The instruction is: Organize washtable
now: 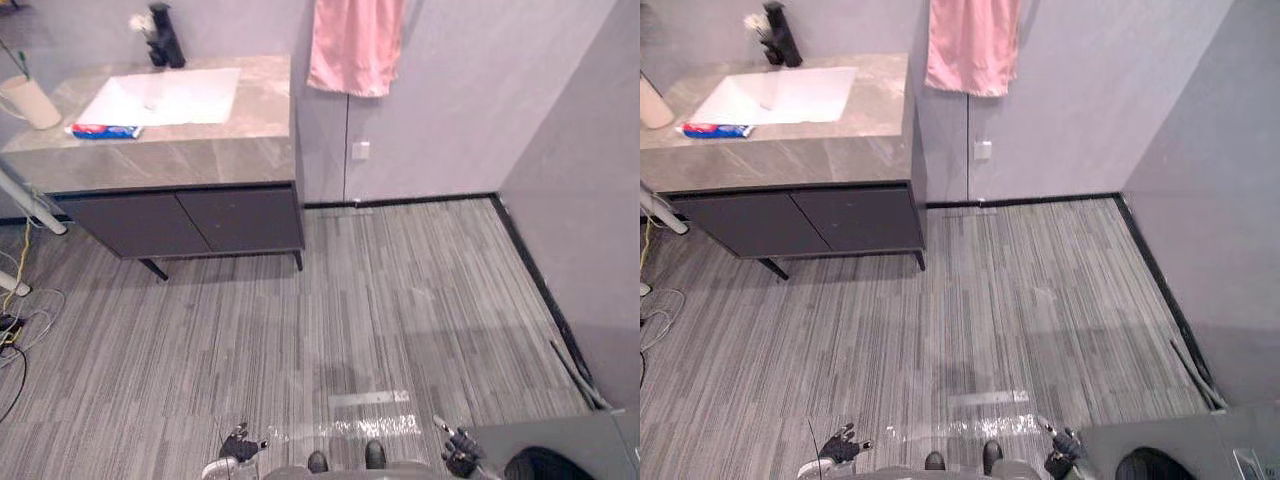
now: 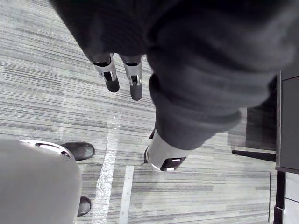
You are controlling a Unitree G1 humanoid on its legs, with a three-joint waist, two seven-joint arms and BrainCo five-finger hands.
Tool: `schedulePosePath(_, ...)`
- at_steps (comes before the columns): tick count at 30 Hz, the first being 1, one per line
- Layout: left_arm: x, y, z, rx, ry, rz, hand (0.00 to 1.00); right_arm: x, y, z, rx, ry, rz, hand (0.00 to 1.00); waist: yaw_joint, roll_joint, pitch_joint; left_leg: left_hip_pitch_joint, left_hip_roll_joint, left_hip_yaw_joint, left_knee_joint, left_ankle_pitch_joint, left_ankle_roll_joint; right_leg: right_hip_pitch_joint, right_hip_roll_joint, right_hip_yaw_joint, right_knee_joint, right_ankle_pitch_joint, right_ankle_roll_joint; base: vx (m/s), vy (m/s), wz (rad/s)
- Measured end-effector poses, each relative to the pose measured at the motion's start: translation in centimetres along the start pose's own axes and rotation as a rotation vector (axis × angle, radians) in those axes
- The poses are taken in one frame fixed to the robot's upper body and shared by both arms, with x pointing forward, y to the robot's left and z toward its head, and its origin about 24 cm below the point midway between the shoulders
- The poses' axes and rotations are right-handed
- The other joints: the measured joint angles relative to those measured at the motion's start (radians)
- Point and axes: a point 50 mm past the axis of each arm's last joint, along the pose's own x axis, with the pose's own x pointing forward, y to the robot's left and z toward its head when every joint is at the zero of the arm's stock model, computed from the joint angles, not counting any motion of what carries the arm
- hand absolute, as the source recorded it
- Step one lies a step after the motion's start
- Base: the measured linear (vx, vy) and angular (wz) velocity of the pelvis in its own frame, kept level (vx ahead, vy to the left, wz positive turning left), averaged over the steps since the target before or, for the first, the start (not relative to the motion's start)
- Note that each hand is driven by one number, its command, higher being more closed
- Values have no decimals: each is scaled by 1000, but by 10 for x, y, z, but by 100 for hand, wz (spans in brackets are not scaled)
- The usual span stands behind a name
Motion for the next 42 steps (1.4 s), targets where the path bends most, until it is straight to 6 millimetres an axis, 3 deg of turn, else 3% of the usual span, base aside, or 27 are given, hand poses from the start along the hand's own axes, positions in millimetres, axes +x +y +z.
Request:
schedulePosePath(2,1,2,3,9,-8,6,0,1,4,1,-10,-2,15,0,0,-3,22,19,-2,13,-4,-9,14,-55,-11,-58,98,-31,14,-41,-9,-30)
schedulePosePath(5,2,1,8,9,-19,19,0,1,6,3,-43,-5,26,0,-5,-3,37,19,20,33,-15,-29,21,-131,-19,-138,71,-35,6,62,-8,-29)
schedulePosePath(7,4,1,14,12,-32,18,0,0,4,0,-57,1,22,0,-12,-9,47,22,45,38,-15,-46,-4,-176,-26,-182,-15,4,11,175,-45,-8)
schedulePosePath(8,4,2,17,15,-39,21,0,-1,2,-5,-65,18,18,0,-19,-28,53,38,56,37,-11,-63,-25,-194,-42,-197,-41,33,13,327,-108,6)
schedulePosePath(10,3,6,14,6,-32,33,0,-2,-2,-11,-66,37,5,0,-30,-42,48,63,76,34,8,-107,-60,-206,-60,-230,-23,87,-3,412,-155,10)
schedulePosePath(11,3,7,12,2,-28,36,0,-3,-7,-12,-74,41,-5,0,-33,-39,38,69,113,28,34,-141,-93,-204,-44,-260,21,96,-36,522,-206,28)
schedulePosePath(13,3,7,14,-28,-39,40,0,-6,-14,-17,-66,50,-23,0,-31,-44,11,15,166,11,191,-165,-132,-188,-20,-294,46,44,-92,557,-213,29)
schedulePosePath(14,2,10,13,-63,-39,55,0,-5,-15,-16,-49,44,-28,0,-28,-51,10,-67,195,0,403,-165,-134,-159,-23,-296,46,35,-113,566,-228,-2)
schedulePosePath(15,0,10,4,-125,-19,71,0,-5,-17,-12,-47,31,-33,0,-23,-32,10,-110,227,-16,604,-160,-139,-105,-17,-296,35,30,-122,560,-227,-15)
schedulePosePath(17,-2,4,-6,-185,3,77,0,-5,-24,-4,-61,13,-47,0,-18,-4,-2,-130,246,-19,767,-160,-139,-34,-16,-286,19,27,-127,554,-103,-24)
schedulePosePath(20,-3,-3,-8,-238,4,66,0,-2,-20,7,-118,-8,-26,0,7,4,-9,-193,238,-14,934,-184,-111,83,-30,-152,-10,3,-151,513,53,-31)
schedulePosePath(22,-2,-3,-3,-261,-21,67,0,1,-10,13,-140,-23,0,0,20,-13,-3,-267,194,-12,900,-208,-72,133,-67,-94,-38,-7,-152,436,180,-25)
schedulePosePath(24,-2,-1,7,-263,-73,67,0,4,2,21,-143,-42,28,0,25,-40,13,-363,116,-12,743,-216,-58,202,-140,-76,-77,-8,-152,459,289,-12)
schedulePosePath(26,-2,-3,8,-255,-86,56,0,4,3,24,-146,-52,30,0,28,-33,12,-409,65,-20,429,-139,-109,244,-183,-75,-86,-9,-149,371,267,-17)
schedulePosePath(27,-3,-6,3,-234,-72,46,0,4,2,26,-162,-62,31,0,39,4,-2,-424,79,-53,207,-35,-140,279,-170,-70,-109,-15,-138,377,292,-42)
schedulePosePath(28,-4,-8,-1,-228,-60,40,0,3,-2,25,-177,-62,25,0,53,33,-10,-433,103,-77,141,-27,-167,302,-149,-64,-126,-20,-128,577,471,-69)
schedulePosePath(29,-4,-8,-1,-229,-53,39,0,2,-5,18,-192,-43,21,0,80,40,-19,-450,126,-79,204,120,-133,358,-151,-51,-161,-40,-90,453,390,-59)
schedulePosePath(30,-3,-1,2,-216,-59,52,0,1,3,7,-195,-12,40,0,83,11,-28,-474,116,-71,272,116,-122,366,-164,-33,-164,-13,-32,436,347,-37)
schedulePosePath(31,-3,0,1,-217,-57,57,0,1,6,3,-195,-4,48,0,78,2,-32,-478,108,-71,288,102,-100,358,-158,-17,-147,5,-6,424,258,-12)
schedulePosePath(33,-4,12,-5,-271,-40,104,0,-1,3,-4,-204,15,39,0,83,-35,-54,-437,56,-40,295,65,2,322,-207,16,-51,62,63,476,241,-23)
schedulePosePath(34,-5,15,-9,-284,-25,117,0,-1,0,-5,-191,16,28,0,82,-43,-60,-415,39,-26,287,55,26,308,-221,39,-6,74,84,486,247,-39)
schedulePosePath(35,-8,17,-20,-305,8,132,0,-2,-5,-5,-165,13,10,0,76,-45,-64,-362,17,-5,267,29,47,254,-234,84,136,123,178,451,233,-44)
schedulePosePath(36,-10,16,-28,-310,36,134,0,-3,-8,-7,-152,17,0,0,72,-40,-62,-297,8,12,238,9,55,182,-225,123,328,186,234,516,263,-41)
schedulePosePath(38,-11,16,-32,-313,54,132,0,-5,-15,-14,-135,34,-18,0,63,-28,-59,-204,2,26,207,-14,65,71,-223,75,593,147,230,460,222,-21)
schedulePosePath(39,-11,16,-31,-311,53,132,0,-6,-15,-18,-132,42,-19,0,67,-16,-52,-126,0,32,162,-16,64,26,-240,-7,672,79,214,356,147,-14)
schedulePosePath(40,-11,15,-31,-311,53,130,0,-6,-16,-15,-133,33,-19,0,65,-11,-50,-90,0,33,138,-16,64,9,-250,-54,680,47,200,332,97,-16)
schedulePosePath(42,-11,16,-31,-313,52,128,0,-6,-14,-14,-132,29,-16,0,47,-7,-48,-9,2,33,81,-16,64,-40,-262,-169,599,-41,122,304,-3,2)
